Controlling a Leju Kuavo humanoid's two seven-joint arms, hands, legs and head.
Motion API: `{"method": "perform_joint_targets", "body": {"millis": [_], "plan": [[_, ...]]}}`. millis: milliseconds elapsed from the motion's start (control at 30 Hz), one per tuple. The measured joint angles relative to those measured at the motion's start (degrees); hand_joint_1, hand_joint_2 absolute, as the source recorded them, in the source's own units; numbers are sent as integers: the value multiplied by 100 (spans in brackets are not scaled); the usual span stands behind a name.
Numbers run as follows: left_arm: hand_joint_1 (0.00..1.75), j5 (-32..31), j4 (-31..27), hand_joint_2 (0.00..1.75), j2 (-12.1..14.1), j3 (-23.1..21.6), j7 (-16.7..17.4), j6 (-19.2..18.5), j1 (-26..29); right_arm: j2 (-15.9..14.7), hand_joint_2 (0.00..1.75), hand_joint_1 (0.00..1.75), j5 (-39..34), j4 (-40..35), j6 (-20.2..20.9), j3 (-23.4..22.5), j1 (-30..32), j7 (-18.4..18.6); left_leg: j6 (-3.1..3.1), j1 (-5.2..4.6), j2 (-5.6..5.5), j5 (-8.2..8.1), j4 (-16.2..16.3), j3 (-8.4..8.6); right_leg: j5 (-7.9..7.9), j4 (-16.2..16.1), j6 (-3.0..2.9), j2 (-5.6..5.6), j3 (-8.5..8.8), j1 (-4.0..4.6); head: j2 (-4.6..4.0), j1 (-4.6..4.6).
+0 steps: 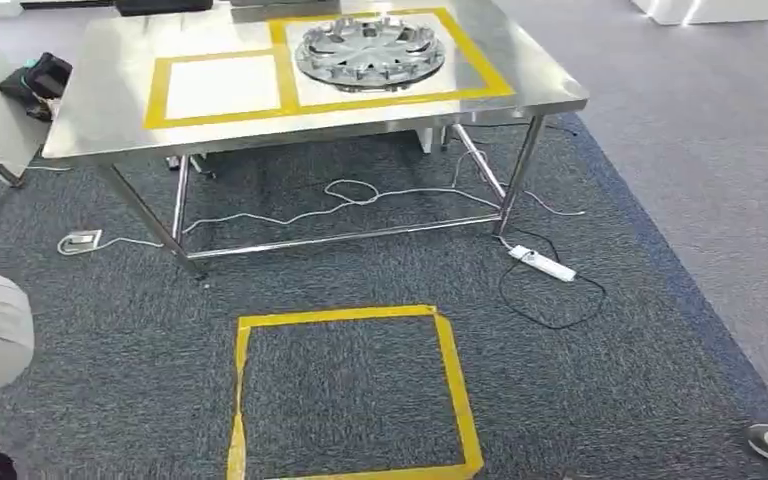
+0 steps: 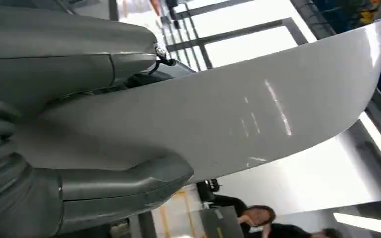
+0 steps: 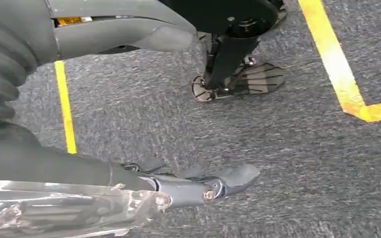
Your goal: Take the parts from the cabinet and place them on the table.
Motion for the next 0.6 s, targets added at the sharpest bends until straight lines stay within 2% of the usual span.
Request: {"method": "perform_joint_targets", "body": {"millis": [67,100,167,200,233,267,300,367,400,433,533,567,600], "plan": [[175,0,-2,175,-2,4,0,2,0,0,175,0,2,0,0,0,-3,-2,66,52,-25,13,-58,62,-41,2,77,-17,59,-12,0,7],[175,-2,-2,175,-2,4,0,2,-4,0,175,0,4,0,0,0,-10,-2,109,45,-25,-14,-57,87,-163,198,87,-17,-17,-3,0,35],[175,-11,-2,175,-2,4,0,4,-3,0,175,0,7,0,2,0,-12,-2,158,21,-24,-45,-56,110,-612,1116,103,-15,-508,3,0,55],[175,-13,0,175,0,4,0,7,-3,0,175,0,7,0,2,0,-1,0,179,2,-26,-60,-55,119,-756,1545,103,-15,-759,3,0,59],[175,-13,2,175,-2,4,2,7,3,0,175,0,7,0,2,0,8,0,196,-17,-34,-76,-54,136,-774,1788,99,-14,-929,4,0,55],[175,-13,4,175,-2,4,2,7,5,0,175,0,7,0,2,-2,17,4,200,-30,-48,-95,-54,163,-639,1750,83,-14,-963,11,0,57],[175,-13,7,175,-2,4,4,11,5,0,175,0,7,0,2,-2,18,9,196,-40,-64,-122,-54,207,-356,1422,58,-12,-851,23,0,59],[175,-13,7,175,-2,0,4,26,4,0,175,0,9,0,2,-4,11,15,174,-48,-78,-187,-54,312,247,389,-14,0,-407,48,0,59],[175,-13,7,175,-2,-2,4,31,4,0,175,0,9,0,2,-7,12,18,149,-53,-78,-216,-53,326,278,107,-55,15,-269,68,0,55],[175,-15,9,175,-2,-2,4,37,-1,0,175,0,13,0,4,-9,-1,18,116,-86,-84,-242,-24,329,262,54,-68,15,-199,73,0,53],[175,-15,7,175,-4,-4,15,46,0,-2,175,0,24,0,2,-20,9,20,53,-61,-83,-229,-76,336,259,54,-130,16,-231,103,0,50],[175,-13,7,175,-9,-11,20,46,3,0,175,0,24,0,2,-24,5,20,14,-55,-78,-269,-63,331,289,-13,-179,12,-191,46,0,50],[175,-13,7,175,-7,-15,20,46,1,0,175,0,26,0,2,-24,1,15,-29,-57,-56,-335,55,287,287,-38,-200,9,-168,42,0,42]]}}
